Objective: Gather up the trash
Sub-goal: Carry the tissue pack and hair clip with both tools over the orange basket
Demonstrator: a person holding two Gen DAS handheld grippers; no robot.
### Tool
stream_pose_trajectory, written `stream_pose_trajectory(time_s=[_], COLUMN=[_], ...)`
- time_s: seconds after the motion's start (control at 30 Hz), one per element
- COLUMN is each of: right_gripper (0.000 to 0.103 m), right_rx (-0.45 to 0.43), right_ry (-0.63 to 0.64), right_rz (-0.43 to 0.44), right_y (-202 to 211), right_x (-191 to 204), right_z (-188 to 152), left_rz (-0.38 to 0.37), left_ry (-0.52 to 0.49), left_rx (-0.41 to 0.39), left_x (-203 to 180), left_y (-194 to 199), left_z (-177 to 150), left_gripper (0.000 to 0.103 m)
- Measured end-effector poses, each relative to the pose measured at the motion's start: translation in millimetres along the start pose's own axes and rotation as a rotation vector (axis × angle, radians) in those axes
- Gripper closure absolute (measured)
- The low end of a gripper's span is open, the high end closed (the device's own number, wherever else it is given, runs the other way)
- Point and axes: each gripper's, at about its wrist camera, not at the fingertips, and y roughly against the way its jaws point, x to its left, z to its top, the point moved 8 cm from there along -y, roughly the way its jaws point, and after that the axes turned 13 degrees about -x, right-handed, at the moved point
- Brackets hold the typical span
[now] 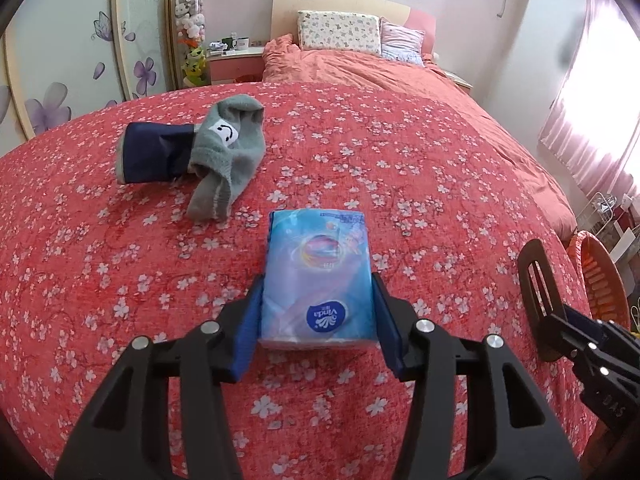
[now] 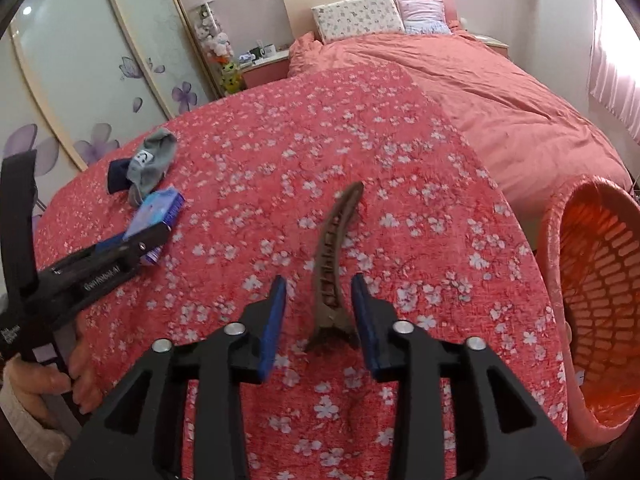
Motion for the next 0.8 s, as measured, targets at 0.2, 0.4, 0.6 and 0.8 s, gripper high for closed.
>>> stream_pose_trajectory(time_s=[0.2,0.4,0.6,0.8], right_gripper=[0.076,0.089,0.089,0.089], right_rx=[0.009,0.006,-0.024,-0.053], right_ry=[0.008,0.021,0.022,0.010], right_rz=[-0.021,-0.035,-0.036,-0.035], right_y=[-8,-4,6,17], right_x=[3,-3,-6,-9], right_z=[5,1,4,12], left_rz=[-0.005,-0.008,0.026,-0.007], left_ry=[0.002,-0.008,-0.020,-0.015], left_rx=[0.001,0.000,0.006,-0.012], left_x=[-3,-8,-15,-16], left_y=[-2,-5,-10,-7], left_z=[0,0,2,4], left_gripper=[0.053,0.052,0.052,0.054])
